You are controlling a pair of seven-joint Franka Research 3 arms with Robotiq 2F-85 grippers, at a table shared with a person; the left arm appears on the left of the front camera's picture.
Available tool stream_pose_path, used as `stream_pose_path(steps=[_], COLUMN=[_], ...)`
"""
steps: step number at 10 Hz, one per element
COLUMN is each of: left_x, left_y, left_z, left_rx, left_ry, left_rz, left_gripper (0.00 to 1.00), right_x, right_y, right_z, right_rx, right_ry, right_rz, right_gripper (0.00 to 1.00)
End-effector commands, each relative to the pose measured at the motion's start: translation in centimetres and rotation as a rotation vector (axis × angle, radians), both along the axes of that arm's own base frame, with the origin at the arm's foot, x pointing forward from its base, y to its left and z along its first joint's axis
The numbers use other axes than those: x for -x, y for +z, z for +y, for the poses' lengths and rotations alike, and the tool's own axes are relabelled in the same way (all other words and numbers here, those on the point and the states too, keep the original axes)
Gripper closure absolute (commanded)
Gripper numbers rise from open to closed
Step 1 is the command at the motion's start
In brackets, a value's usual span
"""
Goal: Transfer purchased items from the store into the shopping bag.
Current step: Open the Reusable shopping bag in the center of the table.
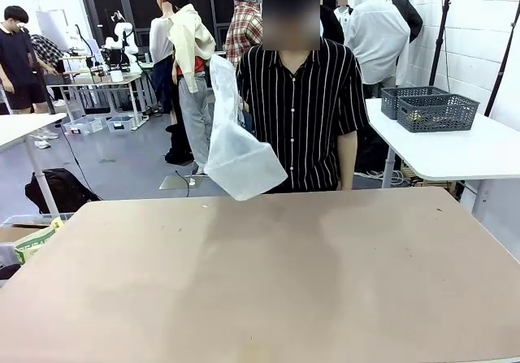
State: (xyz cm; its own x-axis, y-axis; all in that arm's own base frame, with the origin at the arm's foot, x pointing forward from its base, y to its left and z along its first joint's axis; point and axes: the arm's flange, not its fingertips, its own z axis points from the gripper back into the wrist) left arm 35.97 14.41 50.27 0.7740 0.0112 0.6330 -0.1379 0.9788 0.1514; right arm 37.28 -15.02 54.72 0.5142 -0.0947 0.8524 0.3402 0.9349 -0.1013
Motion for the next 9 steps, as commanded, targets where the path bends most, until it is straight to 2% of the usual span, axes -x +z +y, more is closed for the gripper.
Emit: stream_pose_path(steps=[1, 9], left_x=[0.08, 0.08], left_y=[0.09, 0.09], left_z=[0.04, 0.04], left_rx=[-0.016, -0.016], left_ry=[-0.011, -0.011], left_rz=[0.003, 0.003], left_gripper=[0.00, 0.00], right_x=[0.03, 0.03], right_y=[-0.13, -0.13], right_z=[0.01, 0.01], right_rx=[0.010, 0.010], right_ry=[0.007, 0.007], right_rz=[0.015, 0.015], right_gripper=[0.00, 0.00])
